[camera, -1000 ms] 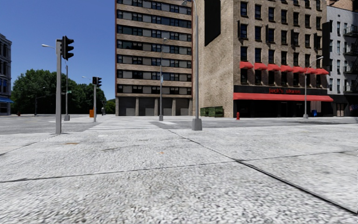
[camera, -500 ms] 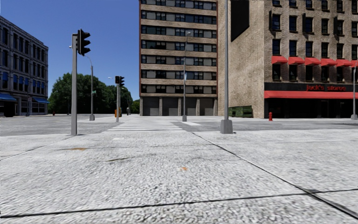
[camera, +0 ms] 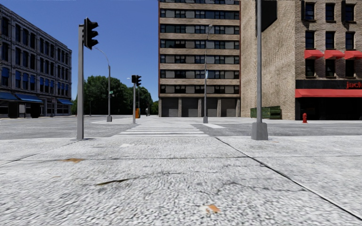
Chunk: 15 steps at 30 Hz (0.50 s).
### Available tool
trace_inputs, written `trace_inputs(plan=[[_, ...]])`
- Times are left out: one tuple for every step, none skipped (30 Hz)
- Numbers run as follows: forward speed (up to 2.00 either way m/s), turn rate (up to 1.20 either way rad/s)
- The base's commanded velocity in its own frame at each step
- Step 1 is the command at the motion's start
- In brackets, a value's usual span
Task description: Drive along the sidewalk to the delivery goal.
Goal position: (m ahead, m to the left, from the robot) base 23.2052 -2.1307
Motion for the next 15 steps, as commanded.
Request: trace_inputs(plan=[[1.98,0.15],[1.98,0.15],[1.98,0.2],[1.98,0.31],[1.98,0.33],[1.98,0.34],[1.98,0.34],[1.98,0.2],[1.98,0.04],[1.98,0.0],[1.98,0.0],[1.98,0.0],[1.98,0.0],[1.98,0.0],[1.98,0.0]])
